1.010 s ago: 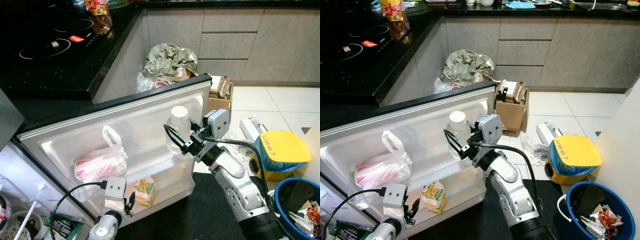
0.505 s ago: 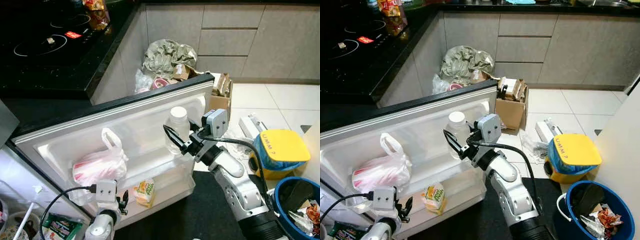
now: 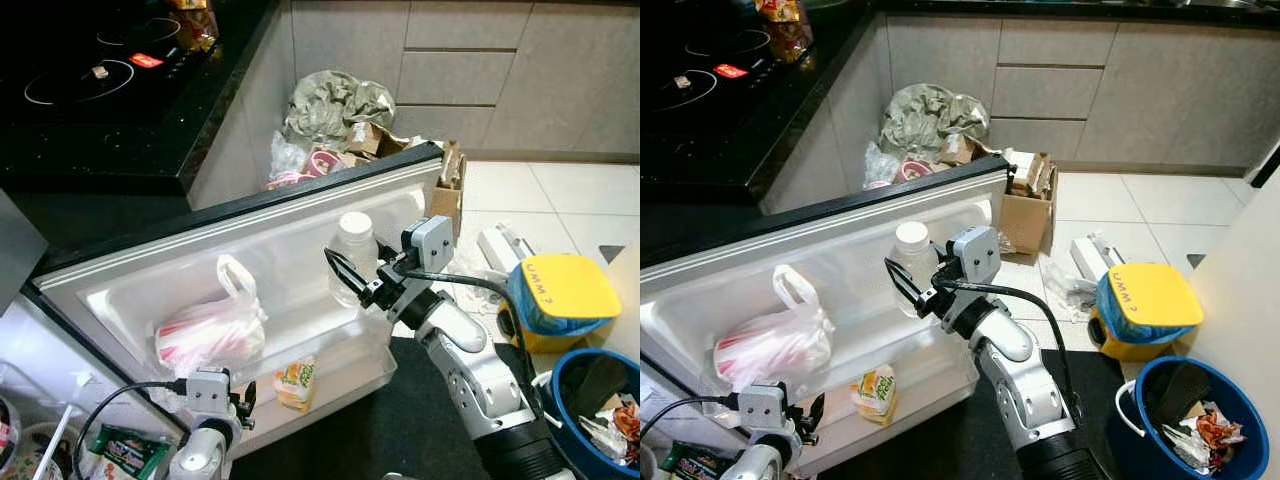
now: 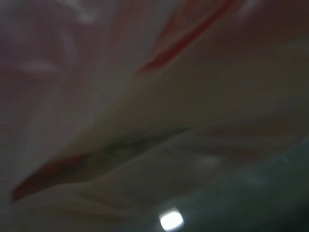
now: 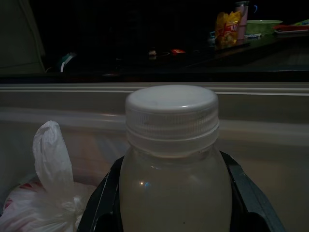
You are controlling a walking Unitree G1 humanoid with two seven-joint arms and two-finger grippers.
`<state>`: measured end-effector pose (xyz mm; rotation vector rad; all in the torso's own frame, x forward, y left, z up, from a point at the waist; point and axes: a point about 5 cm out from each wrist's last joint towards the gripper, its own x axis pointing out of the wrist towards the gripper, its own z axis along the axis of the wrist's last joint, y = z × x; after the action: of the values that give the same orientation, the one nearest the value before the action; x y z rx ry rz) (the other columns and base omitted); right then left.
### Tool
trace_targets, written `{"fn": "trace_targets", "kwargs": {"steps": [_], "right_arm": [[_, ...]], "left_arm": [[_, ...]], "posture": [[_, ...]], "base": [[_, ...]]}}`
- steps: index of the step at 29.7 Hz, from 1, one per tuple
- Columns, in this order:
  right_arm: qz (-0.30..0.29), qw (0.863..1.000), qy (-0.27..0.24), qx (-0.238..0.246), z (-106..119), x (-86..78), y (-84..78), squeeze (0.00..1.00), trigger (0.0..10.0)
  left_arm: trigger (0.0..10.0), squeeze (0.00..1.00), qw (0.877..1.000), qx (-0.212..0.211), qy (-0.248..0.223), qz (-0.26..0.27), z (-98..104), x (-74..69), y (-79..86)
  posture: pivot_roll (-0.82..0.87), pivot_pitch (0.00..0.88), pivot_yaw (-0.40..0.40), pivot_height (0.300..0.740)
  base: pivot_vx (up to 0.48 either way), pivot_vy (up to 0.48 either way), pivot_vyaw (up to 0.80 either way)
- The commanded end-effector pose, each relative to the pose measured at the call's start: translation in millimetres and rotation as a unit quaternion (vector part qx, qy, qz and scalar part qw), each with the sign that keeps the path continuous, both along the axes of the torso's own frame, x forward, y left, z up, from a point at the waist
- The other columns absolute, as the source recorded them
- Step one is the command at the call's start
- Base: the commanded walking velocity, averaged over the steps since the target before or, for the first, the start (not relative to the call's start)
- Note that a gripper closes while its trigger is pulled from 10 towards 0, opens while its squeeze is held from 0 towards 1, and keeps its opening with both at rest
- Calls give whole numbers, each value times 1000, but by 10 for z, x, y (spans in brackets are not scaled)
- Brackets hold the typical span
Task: Restocking fridge
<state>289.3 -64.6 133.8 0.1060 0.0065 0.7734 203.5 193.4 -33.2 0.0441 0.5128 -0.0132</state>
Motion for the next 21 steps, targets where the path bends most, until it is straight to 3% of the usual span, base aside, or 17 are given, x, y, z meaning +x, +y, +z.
{"fn": "trace_targets", "kwargs": {"steps": [1, 7, 11, 21], "right_arm": [[0, 1000, -14, 13, 82, -3, -7, 0, 10000], [8, 1000, -6, 16, 58, -5, 28, 0, 10000], [-4, 1000, 15, 9, -97, 79, 49, 0, 10000], [-32, 999, 7, 18, -98, 304, 48, 0, 10000]], "left_arm": [[10000, 0, 1000, 2, 15, 8, -54, -62, 23], [10000, 0, 999, 9, 33, 16, -124, -180, 76], [10000, 0, 997, 28, 63, 35, -226, -401, 186], [10000, 0, 997, 27, 48, 62, -166, -421, 258]], "posture": [[8, 3, -5, 740], [13, 4, -5, 740], [22, 9, -3, 740], [78, 53, -10, 740]], "base": [[0, 0, 0], [0, 0, 0], [0, 0, 0], [0, 0, 0]]}}
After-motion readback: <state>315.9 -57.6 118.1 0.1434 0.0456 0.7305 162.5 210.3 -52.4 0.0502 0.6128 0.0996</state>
